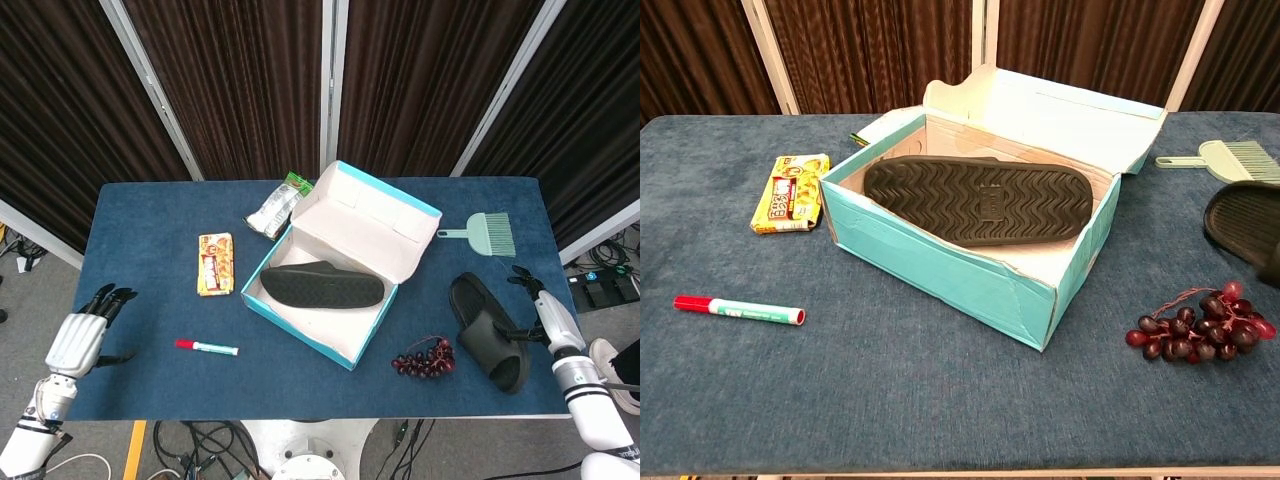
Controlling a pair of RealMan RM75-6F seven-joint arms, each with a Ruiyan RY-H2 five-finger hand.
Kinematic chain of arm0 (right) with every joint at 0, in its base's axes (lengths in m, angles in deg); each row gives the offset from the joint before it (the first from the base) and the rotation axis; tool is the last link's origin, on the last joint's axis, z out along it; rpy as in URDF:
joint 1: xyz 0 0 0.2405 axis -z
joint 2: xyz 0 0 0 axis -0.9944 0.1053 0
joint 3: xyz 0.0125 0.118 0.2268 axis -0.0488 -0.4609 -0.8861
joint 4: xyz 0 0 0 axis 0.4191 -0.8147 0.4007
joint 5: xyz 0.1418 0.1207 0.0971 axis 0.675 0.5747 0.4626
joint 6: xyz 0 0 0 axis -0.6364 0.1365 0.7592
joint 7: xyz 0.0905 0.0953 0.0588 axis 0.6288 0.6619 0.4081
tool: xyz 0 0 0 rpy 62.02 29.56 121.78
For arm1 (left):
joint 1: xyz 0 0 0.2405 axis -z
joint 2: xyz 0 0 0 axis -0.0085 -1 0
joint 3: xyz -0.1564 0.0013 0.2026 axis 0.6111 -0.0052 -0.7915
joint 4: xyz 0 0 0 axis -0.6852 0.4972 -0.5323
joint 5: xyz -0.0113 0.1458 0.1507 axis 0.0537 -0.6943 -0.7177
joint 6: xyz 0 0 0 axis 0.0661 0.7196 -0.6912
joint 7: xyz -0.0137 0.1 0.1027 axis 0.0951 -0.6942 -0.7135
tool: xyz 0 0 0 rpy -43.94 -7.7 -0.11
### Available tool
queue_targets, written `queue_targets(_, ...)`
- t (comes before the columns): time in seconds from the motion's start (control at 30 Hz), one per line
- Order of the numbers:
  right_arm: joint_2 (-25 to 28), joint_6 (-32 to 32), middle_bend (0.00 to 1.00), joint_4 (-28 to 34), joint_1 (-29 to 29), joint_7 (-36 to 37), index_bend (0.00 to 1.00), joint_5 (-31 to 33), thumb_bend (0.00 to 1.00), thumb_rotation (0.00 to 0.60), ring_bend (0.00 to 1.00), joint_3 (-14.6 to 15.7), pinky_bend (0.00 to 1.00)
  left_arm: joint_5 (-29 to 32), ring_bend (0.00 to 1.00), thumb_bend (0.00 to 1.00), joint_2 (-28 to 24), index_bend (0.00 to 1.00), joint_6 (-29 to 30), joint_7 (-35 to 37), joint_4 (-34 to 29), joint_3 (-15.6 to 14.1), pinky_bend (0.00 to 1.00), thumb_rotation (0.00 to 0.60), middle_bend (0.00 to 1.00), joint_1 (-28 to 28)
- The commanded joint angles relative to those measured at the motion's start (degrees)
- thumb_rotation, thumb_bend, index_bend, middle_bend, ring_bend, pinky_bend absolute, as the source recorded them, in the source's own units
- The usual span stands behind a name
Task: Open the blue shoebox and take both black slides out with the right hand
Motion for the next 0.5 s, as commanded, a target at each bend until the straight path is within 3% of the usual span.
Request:
queue_targets(0.03,-0.99,-2.64,0.08,-0.6,-1.52,1.64,0.0,2.7,0.17,0.6,0.0,-1.67,0.05,0.08,0.06,0.11,0.01,0.15,-0.04,0.06,0.05,0.0,0.35,0.6,0.14,-0.02)
queue_targets(0.13,-0.96,-5.43,0.05,-0.98,-1.8,6.15,0.0,3.93,0.2,0.6,0.0,-3.31,0.01,0.13,0.06,0.11,0.1,0.15,-0.02,0.23,0.26,-0.05,0.35,0.6,0.14,-0.08)
queue_targets(0.27,-2.06,-5.86,0.06,-2.14,-0.73,11.22,0.0,-0.05,0.2,0.6,0.0,-4.21,0.0,0.33,0.06,0.11,0.17,0.15,-0.27,0.49,0.7,-0.02,0.35,0.6,0.14,-0.02)
queue_targets(0.5,-5.18,-3.13,0.09,-2.68,-2.13,9.69,0.0,-8.11,0.2,0.6,0.0,-4.56,0.0,0.18,0.06,0.11,0.04,0.15,0.06,0.5,0.65,0.05,0.35,0.6,0.14,-0.02)
